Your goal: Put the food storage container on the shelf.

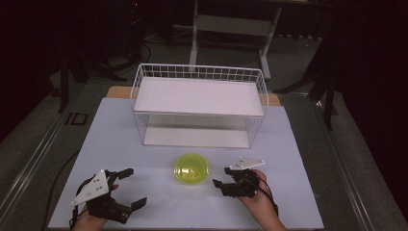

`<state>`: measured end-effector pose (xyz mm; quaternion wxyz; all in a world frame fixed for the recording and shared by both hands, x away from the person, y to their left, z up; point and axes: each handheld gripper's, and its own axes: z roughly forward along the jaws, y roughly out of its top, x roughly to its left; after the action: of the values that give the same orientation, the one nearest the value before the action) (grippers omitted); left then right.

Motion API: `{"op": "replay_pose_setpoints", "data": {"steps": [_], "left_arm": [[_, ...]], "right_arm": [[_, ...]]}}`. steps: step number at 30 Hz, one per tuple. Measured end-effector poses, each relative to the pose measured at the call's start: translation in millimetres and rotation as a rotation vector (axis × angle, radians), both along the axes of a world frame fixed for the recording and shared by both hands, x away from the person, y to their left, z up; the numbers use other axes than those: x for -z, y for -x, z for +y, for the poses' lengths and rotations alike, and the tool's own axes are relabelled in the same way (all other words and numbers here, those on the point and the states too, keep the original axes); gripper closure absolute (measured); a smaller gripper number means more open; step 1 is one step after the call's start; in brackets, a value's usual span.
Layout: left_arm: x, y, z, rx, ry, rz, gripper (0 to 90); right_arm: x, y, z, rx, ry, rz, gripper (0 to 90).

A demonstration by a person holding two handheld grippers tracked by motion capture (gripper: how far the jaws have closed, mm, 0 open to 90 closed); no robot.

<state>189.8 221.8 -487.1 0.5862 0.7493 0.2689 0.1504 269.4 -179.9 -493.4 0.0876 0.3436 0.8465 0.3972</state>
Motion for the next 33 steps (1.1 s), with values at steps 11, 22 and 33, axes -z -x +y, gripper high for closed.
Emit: {"op": "replay_pose_setpoints", "data": {"steps": [11, 22, 33], "left_arm": [[-15.3, 0.2, -17.3, 0.019, -0.002, 0.055, 0.5], [-41.2, -16.2, -21.2, -0.023, -0.002, 0.086, 0.5], [-50.1, -42.7, -36.8, -0.012, -0.046, 0.134, 0.5]], "right_arm": [[-23.8, 12.7, 6.3, -0.061, -0.08, -0.098, 14.5], [-42.9, 1.9, 10.2, -0.068, -0.108, -0.166, 22.1], [-49.7, -9.3, 14.4, -0.016, -0.194, -0.162, 14.8]]}}
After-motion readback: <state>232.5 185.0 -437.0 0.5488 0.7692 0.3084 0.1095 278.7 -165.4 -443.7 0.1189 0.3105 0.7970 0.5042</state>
